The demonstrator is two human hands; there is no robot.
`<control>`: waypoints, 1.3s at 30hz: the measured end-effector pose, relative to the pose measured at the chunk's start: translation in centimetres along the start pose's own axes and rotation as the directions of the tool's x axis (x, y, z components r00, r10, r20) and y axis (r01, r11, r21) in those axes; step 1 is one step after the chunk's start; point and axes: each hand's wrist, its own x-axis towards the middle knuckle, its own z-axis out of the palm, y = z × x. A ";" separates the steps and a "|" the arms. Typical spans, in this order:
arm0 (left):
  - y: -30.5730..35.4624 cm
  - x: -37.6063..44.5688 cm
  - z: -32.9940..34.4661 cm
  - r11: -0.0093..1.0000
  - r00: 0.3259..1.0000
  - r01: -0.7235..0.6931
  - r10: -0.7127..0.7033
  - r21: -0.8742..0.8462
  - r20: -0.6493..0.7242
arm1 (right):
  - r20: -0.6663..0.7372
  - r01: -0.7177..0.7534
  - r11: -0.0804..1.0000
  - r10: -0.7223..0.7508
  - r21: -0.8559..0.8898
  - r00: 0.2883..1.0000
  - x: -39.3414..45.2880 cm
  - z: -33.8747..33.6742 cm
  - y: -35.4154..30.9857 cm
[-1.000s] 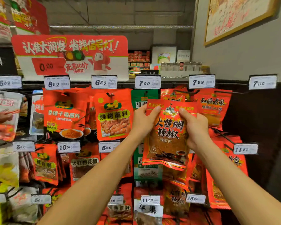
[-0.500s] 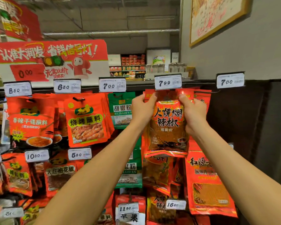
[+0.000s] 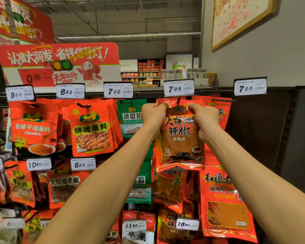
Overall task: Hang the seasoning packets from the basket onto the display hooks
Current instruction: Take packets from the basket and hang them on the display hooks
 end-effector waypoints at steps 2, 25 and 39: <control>-0.5 -0.5 -0.1 1.000 1.000 -0.011 0.011 -0.015 0.012 | 0.064 -0.027 0.998 0.030 -0.049 0.997 0.1 -0.7 0.5; -6.6 4.2 1.1 0.879 0.993 0.121 -0.114 0.462 -0.043 | 0.132 0.061 0.780 0.028 -0.623 0.991 7.9 -0.9 6.5; -5.7 0.6 -2.7 0.919 0.999 -0.029 0.017 0.394 0.036 | 0.158 0.164 0.820 -0.091 -0.548 0.983 5.3 -3.2 6.4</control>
